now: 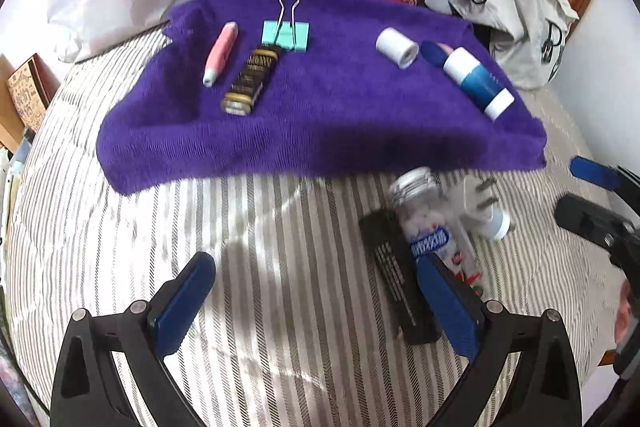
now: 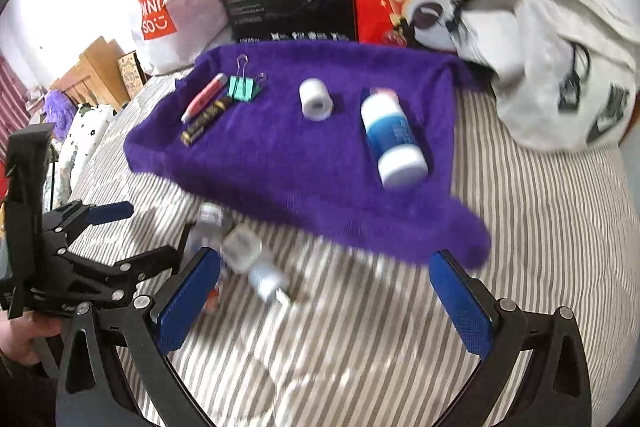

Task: Organize rigid objects
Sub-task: 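Move both open tools back toward the items beside the towel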

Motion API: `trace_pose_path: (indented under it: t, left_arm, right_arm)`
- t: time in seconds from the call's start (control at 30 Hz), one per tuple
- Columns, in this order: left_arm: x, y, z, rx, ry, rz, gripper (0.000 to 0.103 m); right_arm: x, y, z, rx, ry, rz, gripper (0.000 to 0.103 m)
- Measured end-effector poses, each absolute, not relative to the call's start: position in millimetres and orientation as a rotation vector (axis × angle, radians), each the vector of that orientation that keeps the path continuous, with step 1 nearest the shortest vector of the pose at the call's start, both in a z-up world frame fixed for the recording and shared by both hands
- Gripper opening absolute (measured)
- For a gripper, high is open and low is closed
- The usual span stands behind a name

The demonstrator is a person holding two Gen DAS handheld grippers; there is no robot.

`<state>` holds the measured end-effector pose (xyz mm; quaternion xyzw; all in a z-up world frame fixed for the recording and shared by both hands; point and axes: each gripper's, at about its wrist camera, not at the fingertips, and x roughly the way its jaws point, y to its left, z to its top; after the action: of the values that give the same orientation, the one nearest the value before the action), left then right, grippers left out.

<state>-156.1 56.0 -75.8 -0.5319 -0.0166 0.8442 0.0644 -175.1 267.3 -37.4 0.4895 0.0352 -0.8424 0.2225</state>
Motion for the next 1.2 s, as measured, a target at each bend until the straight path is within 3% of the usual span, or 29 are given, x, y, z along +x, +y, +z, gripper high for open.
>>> trace_pose_path:
  t: [0.5,0.67,0.77,0.9,1.0,1.2]
  left_arm:
    - [-144.0,68.9,-83.7,-1.560,-0.037,2.618,0.103]
    - [-143.4,85.1,-92.1,-1.554,0.111,2.652,0.103]
    - [-140.3,81.0,-92.0,-1.533,0.084,2.665,0.103]
    - [-132.6,67.9,-91.6,-1.498,0.066,2.700,0.102]
    - [-125.2,59.4,-89.4,-1.468,0.064,2.711,0.090]
    - [-123.1,48.5,-84.9,-1.447,0.051,2.724,0.055]
  right_arm:
    - [-136.2,295.5,-43.3,1.373,0.043,-2.311,0.103]
    - [-139.7,290.3,-45.1,1.322,0.039,-2.318,0.103]
    - [-143.6,284.0,-48.5,1.307,0.062,-2.314,0.102]
    - [-147.2,269.6,-59.6,1.276,0.141,-2.279,0.096]
    - [-148.9,261.0,-69.9,1.278,0.185,-2.268,0.080]
    - [-149.5,258.3,-78.9,1.269,0.262,-2.286,0.077]
